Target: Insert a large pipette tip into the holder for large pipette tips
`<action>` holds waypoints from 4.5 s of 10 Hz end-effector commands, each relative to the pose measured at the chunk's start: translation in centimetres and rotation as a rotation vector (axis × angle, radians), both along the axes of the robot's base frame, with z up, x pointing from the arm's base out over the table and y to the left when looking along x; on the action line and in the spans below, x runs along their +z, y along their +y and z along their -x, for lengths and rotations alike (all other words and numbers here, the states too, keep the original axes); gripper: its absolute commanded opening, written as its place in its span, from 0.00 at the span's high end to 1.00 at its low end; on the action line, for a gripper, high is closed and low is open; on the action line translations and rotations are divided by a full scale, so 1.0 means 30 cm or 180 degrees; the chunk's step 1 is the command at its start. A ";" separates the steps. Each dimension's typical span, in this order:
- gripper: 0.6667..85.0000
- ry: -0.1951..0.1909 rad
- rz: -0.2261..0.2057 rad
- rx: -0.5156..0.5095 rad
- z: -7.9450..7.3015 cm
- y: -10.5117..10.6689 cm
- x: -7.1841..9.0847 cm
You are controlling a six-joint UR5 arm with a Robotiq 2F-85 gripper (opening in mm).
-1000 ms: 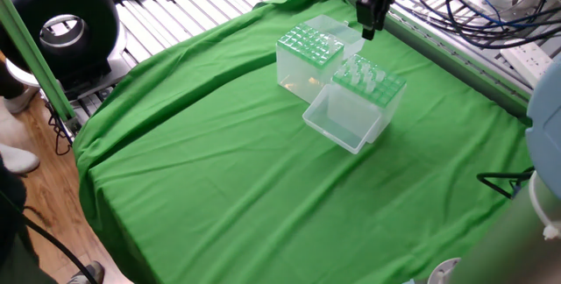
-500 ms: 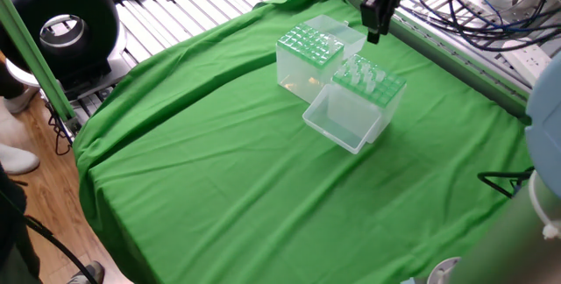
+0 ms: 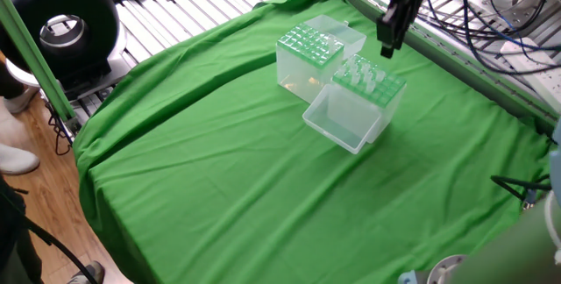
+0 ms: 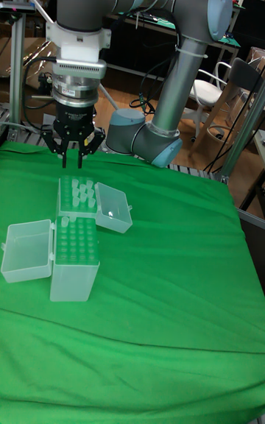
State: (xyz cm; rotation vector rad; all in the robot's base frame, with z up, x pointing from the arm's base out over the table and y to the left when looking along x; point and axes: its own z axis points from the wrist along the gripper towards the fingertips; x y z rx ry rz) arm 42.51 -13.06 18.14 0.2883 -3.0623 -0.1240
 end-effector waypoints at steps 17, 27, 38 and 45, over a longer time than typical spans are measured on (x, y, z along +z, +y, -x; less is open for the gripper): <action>0.65 -0.0093 0.0012 -0.0058 0.049 0.038 -0.114; 0.72 -0.0135 0.0013 -0.0085 0.042 0.043 -0.147; 0.66 -0.0157 -0.0065 0.0020 0.006 0.057 -0.113; 0.67 -0.0199 -0.0096 0.0055 -0.020 0.059 -0.131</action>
